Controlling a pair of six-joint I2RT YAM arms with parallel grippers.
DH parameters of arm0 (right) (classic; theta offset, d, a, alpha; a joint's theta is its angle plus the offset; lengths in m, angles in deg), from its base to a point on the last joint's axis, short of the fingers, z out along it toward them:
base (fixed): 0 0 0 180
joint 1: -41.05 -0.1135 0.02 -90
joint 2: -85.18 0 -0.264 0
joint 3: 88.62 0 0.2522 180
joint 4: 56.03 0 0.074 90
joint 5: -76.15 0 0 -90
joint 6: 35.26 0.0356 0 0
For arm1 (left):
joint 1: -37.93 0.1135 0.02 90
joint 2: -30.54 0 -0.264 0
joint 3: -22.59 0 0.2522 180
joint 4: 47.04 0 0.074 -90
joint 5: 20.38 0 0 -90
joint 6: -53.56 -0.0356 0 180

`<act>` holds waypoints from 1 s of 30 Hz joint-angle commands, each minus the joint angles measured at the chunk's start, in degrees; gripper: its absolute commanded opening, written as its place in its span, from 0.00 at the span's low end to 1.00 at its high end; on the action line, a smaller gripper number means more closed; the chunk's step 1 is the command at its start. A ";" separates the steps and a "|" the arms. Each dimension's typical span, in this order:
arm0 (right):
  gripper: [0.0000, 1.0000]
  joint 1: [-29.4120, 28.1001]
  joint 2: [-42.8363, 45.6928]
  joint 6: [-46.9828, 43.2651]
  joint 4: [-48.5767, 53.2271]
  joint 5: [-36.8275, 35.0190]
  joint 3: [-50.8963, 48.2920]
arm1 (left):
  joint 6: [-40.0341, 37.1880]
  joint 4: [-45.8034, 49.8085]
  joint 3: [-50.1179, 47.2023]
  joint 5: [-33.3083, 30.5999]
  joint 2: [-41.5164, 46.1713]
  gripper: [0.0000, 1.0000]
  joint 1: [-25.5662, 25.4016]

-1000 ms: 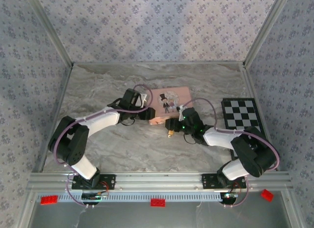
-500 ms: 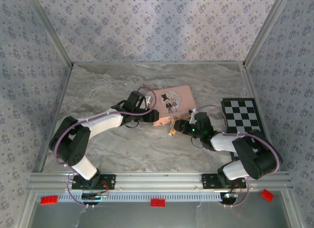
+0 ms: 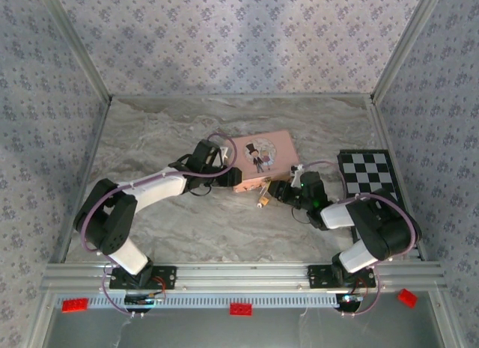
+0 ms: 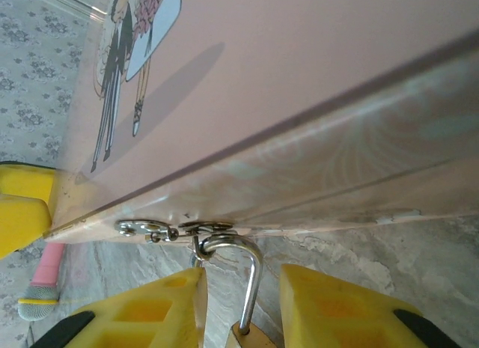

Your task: Unlock a padlock with a key

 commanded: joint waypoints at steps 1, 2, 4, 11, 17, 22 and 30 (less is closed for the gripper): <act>0.31 -0.37 -2.32 -0.27 -0.90 0.65 0.41 | 0.59 -0.56 -0.30 0.25 1.13 0.54 0.30; 0.31 -0.41 -2.83 -0.18 -1.03 0.50 0.61 | 0.64 -0.65 -0.28 0.34 1.06 0.54 0.30; 0.31 -0.67 -3.70 -0.16 -1.40 0.16 0.98 | 0.68 -0.69 -0.27 0.34 1.11 0.54 0.30; 0.25 -1.72 -6.75 0.08 -3.34 -0.25 2.17 | 0.77 -0.78 -0.54 0.49 1.28 0.54 0.31; 0.21 -1.90 -7.62 1.43 -5.68 -0.12 1.23 | 0.86 -0.78 -1.09 0.17 1.59 0.53 0.39; 0.24 -1.90 -5.94 1.04 -5.12 -0.55 -0.18 | 1.02 -1.04 -1.52 -0.20 1.81 0.53 0.82; 0.18 -1.83 -6.71 -0.14 -5.12 0.89 -0.30 | 1.91 -1.48 -1.76 -0.46 1.79 0.53 1.21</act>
